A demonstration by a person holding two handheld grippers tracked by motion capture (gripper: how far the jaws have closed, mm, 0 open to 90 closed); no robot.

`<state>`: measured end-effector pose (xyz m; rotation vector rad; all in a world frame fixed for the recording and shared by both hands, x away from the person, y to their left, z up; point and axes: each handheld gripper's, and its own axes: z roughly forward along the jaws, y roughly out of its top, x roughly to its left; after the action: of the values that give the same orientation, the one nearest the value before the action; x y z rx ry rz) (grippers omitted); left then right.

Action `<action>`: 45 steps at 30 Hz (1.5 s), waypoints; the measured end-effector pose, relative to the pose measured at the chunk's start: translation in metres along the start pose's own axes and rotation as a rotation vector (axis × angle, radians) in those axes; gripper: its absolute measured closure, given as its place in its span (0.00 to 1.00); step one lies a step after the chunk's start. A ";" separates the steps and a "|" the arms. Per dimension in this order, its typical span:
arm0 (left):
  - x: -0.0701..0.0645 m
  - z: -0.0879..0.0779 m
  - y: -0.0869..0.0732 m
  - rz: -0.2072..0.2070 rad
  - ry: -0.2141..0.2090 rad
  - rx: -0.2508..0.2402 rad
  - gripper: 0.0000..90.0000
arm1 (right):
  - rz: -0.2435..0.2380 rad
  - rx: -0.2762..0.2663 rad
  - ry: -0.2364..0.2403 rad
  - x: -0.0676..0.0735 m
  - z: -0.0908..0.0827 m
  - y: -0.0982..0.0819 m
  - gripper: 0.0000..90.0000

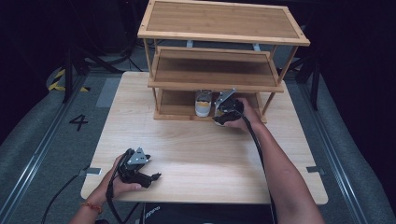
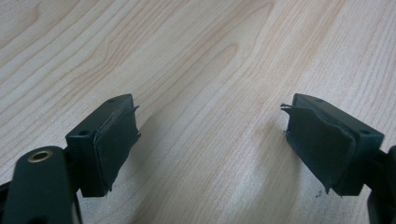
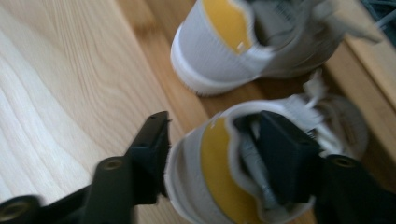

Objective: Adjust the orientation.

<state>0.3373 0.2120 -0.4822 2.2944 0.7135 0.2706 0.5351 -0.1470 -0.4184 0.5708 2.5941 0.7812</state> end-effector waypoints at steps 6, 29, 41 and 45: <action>0.000 0.000 0.000 0.000 -0.003 -0.001 0.19 | 0.035 -0.092 -0.023 0.003 -0.019 0.001 0.48; 0.001 0.000 0.000 0.006 -0.009 0.001 0.19 | 0.355 -0.190 -0.052 0.019 -0.015 -0.062 0.36; 0.001 0.000 0.000 0.006 -0.010 0.000 0.19 | 0.415 -0.160 -0.070 0.004 0.006 -0.053 0.29; 0.001 0.000 0.000 0.006 -0.009 0.001 0.19 | 0.387 -0.168 -0.074 -0.001 0.008 -0.053 0.36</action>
<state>0.3382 0.2122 -0.4823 2.2973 0.7024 0.2630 0.5250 -0.1841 -0.4554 1.0454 2.3490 1.0632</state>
